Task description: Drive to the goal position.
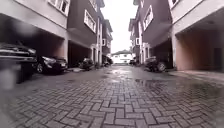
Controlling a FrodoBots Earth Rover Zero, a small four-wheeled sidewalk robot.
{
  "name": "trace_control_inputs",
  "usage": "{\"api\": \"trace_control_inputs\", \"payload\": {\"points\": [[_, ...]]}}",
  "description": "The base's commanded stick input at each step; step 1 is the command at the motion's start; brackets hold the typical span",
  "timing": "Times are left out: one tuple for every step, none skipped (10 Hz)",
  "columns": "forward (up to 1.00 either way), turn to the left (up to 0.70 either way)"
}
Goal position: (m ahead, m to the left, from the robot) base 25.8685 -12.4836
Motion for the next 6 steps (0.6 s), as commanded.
{"api": "trace_control_inputs", "payload": {"points": [[0.7,0.0],[0.7,0.0],[0.7,0.0],[0.7,0.0],[0.7,0.0],[0.7,0.0]]}}
